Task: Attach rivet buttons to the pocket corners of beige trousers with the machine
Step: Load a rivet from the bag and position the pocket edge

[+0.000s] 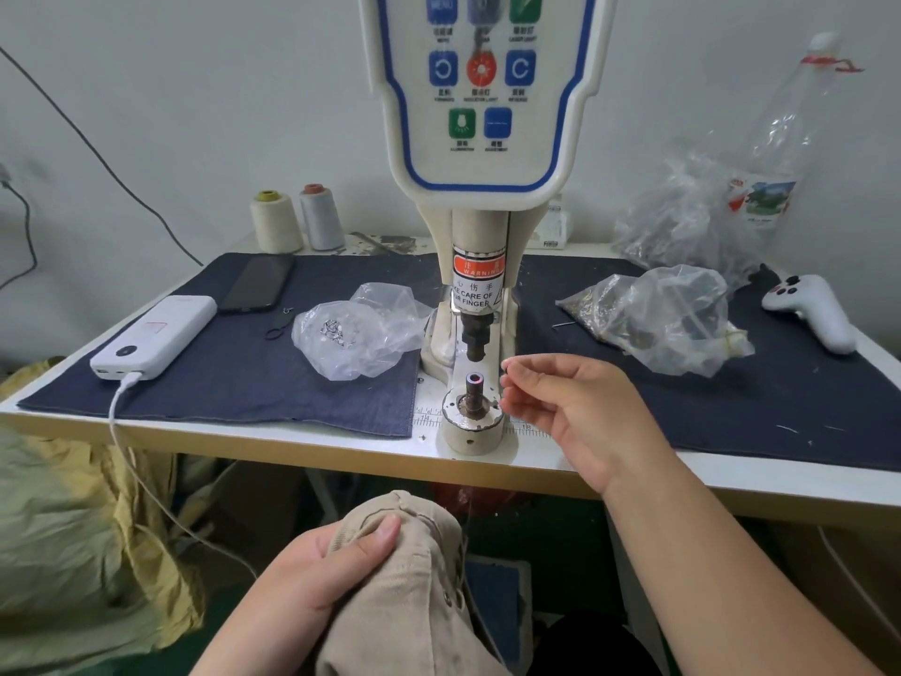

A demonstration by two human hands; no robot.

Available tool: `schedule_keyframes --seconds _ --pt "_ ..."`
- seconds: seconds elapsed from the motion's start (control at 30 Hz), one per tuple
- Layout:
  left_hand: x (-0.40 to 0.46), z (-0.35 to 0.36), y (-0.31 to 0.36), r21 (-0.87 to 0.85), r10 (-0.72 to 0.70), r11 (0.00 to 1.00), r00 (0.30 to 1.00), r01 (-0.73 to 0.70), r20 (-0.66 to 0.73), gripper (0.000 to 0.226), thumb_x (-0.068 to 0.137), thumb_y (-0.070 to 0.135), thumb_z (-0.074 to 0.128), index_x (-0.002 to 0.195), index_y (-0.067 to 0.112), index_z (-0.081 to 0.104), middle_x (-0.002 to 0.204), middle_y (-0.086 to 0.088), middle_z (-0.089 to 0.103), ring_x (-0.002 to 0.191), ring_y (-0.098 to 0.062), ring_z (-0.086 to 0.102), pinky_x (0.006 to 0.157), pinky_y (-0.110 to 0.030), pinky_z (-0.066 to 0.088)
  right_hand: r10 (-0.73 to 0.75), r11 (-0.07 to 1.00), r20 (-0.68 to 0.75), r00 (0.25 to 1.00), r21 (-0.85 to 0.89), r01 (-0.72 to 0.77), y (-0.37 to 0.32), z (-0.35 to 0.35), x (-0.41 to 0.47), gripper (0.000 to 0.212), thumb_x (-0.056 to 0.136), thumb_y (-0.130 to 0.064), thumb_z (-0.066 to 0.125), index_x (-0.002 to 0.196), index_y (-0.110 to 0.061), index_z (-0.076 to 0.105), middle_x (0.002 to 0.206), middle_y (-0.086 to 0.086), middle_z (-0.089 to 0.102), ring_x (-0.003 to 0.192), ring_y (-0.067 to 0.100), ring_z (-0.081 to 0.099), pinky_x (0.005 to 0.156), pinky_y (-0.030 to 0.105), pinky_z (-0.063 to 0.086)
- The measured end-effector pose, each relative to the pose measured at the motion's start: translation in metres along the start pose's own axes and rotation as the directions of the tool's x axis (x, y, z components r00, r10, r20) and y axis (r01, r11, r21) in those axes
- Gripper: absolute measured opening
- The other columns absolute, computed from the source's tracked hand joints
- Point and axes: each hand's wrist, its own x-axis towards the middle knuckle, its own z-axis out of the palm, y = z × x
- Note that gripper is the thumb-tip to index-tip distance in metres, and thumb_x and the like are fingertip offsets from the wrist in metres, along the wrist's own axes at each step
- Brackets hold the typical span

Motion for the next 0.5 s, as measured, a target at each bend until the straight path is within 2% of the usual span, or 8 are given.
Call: schedule_keyframes --seconds 0.07,0.17,0.23,0.3,0.33,0.4,0.5 --pt "0.002 0.000 -0.003 -0.027 0.003 1.000 1.000 -0.002 0.011 0.054 0.035 0.057 0.083 0.078 0.026 0.083 0.085 0.001 0.079 0.076 -0.002 0.072 0.061 -0.010 0.050 0.038 0.999 0.023 0.999 0.005 -0.038 0.001 0.002 0.002 0.007 0.082 0.002 0.069 0.087 0.002 0.074 0.078 0.015 0.073 0.067 0.020 0.070 0.064 0.026 0.057" --pt "0.002 0.004 -0.002 -0.079 -0.005 0.997 1.000 0.006 0.015 0.037 0.055 0.045 0.080 0.083 0.022 0.083 0.092 -0.005 0.079 0.082 -0.007 0.073 0.069 -0.016 0.051 0.065 0.998 0.023 0.998 0.005 -0.065 0.003 0.006 0.004 0.007 0.083 0.005 0.068 0.088 0.003 0.072 0.077 0.016 0.073 0.067 0.021 0.070 0.065 0.028 0.059" --pt "0.001 0.007 -0.001 -0.110 -0.018 0.994 1.000 0.021 0.021 0.042 0.058 0.043 0.081 0.089 0.014 0.082 0.099 -0.012 0.077 0.090 -0.017 0.074 0.081 -0.027 0.052 -0.008 0.998 -0.121 0.993 -0.061 0.001 0.005 0.002 0.006 0.007 0.083 0.004 0.069 0.086 -0.002 0.073 0.075 0.012 0.074 0.066 0.020 0.071 0.064 0.027 0.059" --pt "0.002 0.006 -0.003 -0.122 -0.032 0.992 0.999 0.036 0.031 0.053 0.053 0.045 0.083 0.091 0.008 0.081 0.100 -0.017 0.076 0.093 -0.024 0.072 0.089 -0.035 0.051 -0.138 0.986 -0.308 0.941 -0.132 0.101 0.009 -0.013 0.008 0.012 0.082 0.002 0.071 0.081 -0.009 0.074 0.073 0.007 0.074 0.066 0.018 0.072 0.062 0.024 0.058" --pt "0.003 0.003 -0.004 -0.122 -0.036 0.992 0.999 0.039 0.026 0.051 0.055 0.043 0.083 0.091 0.007 0.081 0.101 -0.018 0.076 0.093 -0.025 0.072 0.089 -0.036 0.051 -0.188 0.978 -0.363 0.913 -0.159 0.138 0.011 -0.021 0.008 0.014 0.082 0.001 0.072 0.080 -0.012 0.074 0.072 0.005 0.074 0.067 0.016 0.072 0.062 0.023 0.057" --pt "0.004 0.002 -0.005 -0.130 -0.044 0.990 0.998 0.048 0.036 0.045 0.060 0.040 0.080 0.091 0.007 0.081 0.103 -0.020 0.075 0.092 -0.026 0.073 0.086 -0.035 0.050 -0.260 0.952 -0.415 0.872 -0.264 0.158 0.015 -0.040 0.008 0.017 0.083 -0.001 0.072 0.078 -0.017 0.074 0.071 0.000 0.074 0.068 0.015 0.072 0.063 0.023 0.057" --pt "0.008 -0.003 -0.009 -0.109 -0.046 0.993 0.998 0.050 0.044 0.059 0.049 0.048 0.084 0.093 0.009 0.081 0.102 -0.017 0.076 0.094 -0.026 0.073 0.085 -0.035 0.050 -0.372 0.899 -0.473 0.799 -0.399 0.182 0.007 -0.068 0.014 0.020 0.082 -0.007 0.074 0.072 -0.024 0.072 0.066 -0.004 0.072 0.065 0.012 0.070 0.070 0.031 0.059"
